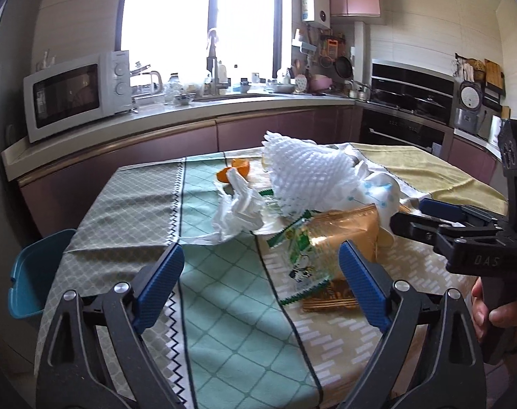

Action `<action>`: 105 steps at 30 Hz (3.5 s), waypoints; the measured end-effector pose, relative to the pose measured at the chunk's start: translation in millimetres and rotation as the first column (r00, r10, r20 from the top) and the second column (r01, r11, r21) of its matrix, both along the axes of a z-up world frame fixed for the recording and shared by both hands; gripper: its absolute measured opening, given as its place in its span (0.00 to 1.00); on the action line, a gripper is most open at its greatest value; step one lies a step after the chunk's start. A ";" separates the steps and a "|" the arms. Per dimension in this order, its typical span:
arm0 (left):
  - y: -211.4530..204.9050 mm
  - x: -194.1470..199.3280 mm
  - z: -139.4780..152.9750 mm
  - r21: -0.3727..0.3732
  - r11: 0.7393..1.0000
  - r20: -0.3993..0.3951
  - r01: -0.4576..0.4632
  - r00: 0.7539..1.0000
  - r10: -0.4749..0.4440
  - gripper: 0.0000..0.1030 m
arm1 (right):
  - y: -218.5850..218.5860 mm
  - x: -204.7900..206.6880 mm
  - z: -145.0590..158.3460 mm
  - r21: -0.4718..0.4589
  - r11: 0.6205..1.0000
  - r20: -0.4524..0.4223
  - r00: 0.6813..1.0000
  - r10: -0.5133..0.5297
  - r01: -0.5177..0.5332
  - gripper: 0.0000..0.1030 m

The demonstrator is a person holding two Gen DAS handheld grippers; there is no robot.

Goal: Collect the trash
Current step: 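Grasp the small green snack wrapper with the left gripper while the right gripper grasps the brown-gold snack bag, then carry the green wrapper in the left gripper while the right gripper carries the brown bag to the teal bin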

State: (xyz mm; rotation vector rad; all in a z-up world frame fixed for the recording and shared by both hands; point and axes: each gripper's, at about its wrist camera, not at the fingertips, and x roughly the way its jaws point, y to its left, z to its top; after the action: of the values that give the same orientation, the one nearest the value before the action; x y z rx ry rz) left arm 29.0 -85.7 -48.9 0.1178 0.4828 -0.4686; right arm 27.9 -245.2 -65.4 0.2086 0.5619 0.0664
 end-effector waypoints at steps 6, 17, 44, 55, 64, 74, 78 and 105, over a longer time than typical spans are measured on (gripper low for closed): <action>-23.6 11.3 -18.3 0.049 0.997 -0.067 0.066 0.996 -0.063 0.67 | 5.4 0.0 -14.2 0.104 0.993 -0.065 0.996 0.055 -0.048 0.68; -20.4 36.0 -37.1 -0.007 0.992 -0.212 0.127 0.969 -0.126 0.06 | 20.2 13.9 -30.4 0.292 0.949 -0.113 0.981 0.159 -0.120 0.51; -15.3 44.1 -31.3 0.091 0.978 -0.175 0.189 0.970 -0.172 0.41 | 24.7 2.2 -19.0 0.304 0.943 -0.092 0.981 0.171 -0.136 0.06; -10.3 48.0 -38.2 0.030 0.978 -0.230 0.207 0.953 -0.195 0.01 | 21.1 3.0 -16.9 0.296 0.946 -0.083 0.983 0.166 -0.134 0.06; -2.1 33.8 -15.1 0.028 0.980 -0.135 0.199 0.972 -0.194 0.29 | 24.7 5.7 -14.0 0.281 0.950 -0.077 0.983 0.167 -0.139 0.06; -40.8 56.7 -22.1 0.148 0.957 -0.138 0.250 0.963 -0.230 0.27 | 19.5 3.5 -18.8 0.298 0.946 -0.082 0.984 0.158 -0.127 0.06; -44.3 60.8 -26.3 0.153 0.956 -0.169 0.250 0.960 -0.223 0.01 | 16.8 4.9 -21.9 0.311 0.942 -0.086 0.984 0.156 -0.122 0.06; -52.7 60.1 -22.5 0.226 0.931 -0.145 0.286 0.955 -0.258 0.41 | 13.0 1.9 -16.7 0.311 0.942 -0.063 0.986 0.153 -0.126 0.06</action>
State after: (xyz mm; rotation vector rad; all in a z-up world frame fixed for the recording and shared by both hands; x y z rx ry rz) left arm 89.1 -138.4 -71.4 0.4020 0.6392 -0.6896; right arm 29.8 -232.2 -82.2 0.4763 0.6513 0.2854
